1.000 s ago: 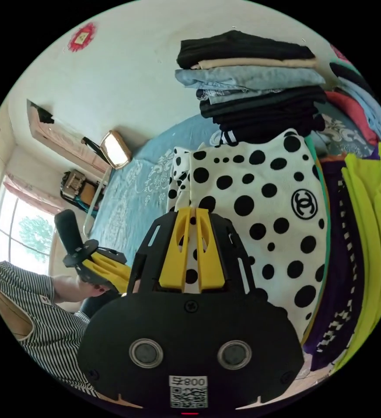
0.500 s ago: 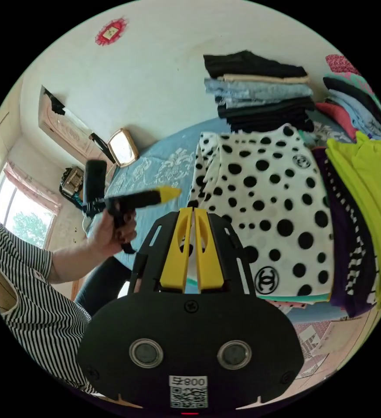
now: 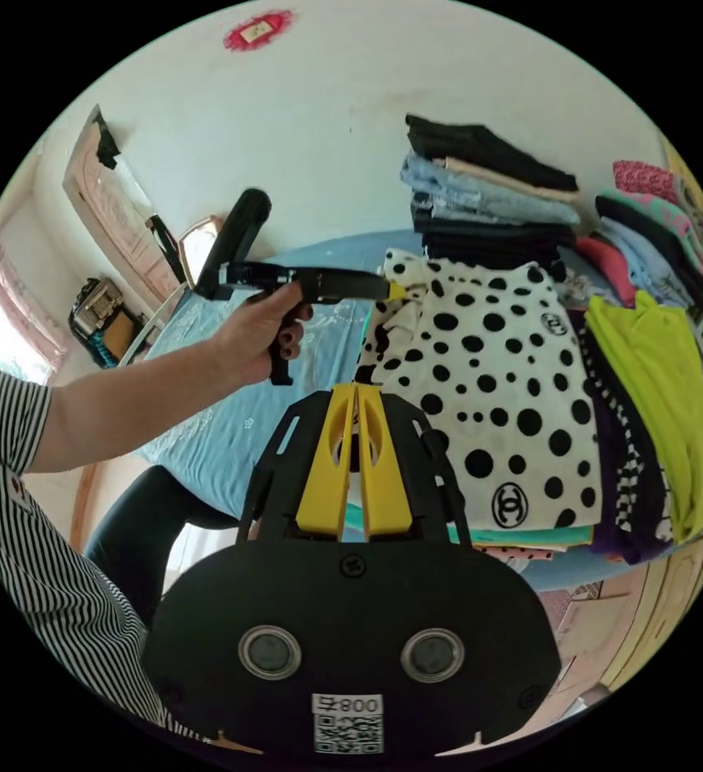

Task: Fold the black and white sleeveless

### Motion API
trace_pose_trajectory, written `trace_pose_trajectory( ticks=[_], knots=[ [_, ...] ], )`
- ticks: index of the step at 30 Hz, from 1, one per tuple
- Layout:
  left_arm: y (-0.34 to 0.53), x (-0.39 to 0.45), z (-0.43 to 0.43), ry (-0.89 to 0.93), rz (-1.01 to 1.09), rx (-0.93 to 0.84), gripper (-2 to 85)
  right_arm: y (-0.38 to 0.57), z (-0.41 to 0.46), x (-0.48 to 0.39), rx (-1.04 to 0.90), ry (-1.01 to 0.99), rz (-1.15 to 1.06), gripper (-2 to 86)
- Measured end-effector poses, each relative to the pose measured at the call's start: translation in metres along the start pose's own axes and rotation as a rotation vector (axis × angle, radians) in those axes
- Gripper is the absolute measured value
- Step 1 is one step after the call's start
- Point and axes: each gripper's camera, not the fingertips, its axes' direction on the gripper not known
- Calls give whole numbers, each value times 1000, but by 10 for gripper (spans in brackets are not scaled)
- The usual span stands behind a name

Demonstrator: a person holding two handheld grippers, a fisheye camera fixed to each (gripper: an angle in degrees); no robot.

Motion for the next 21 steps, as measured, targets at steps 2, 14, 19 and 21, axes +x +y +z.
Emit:
trace_pose_trajectory(
  ticks=[2,14,19,21],
  knots=[
    [4,2,-2,-12,2,10,1,7,-9,-2,38,37,4,0],
    [-6,48,31,-93,94,-120,2,-7,-18,15,-61,38,57,2],
    [-5,43,23,-45,34,-87,3,-19,-67,23,53,44,70,2],
    [-3,48,15,-41,39,-81,4,-24,-99,35,144,30,97,3]
  ],
)
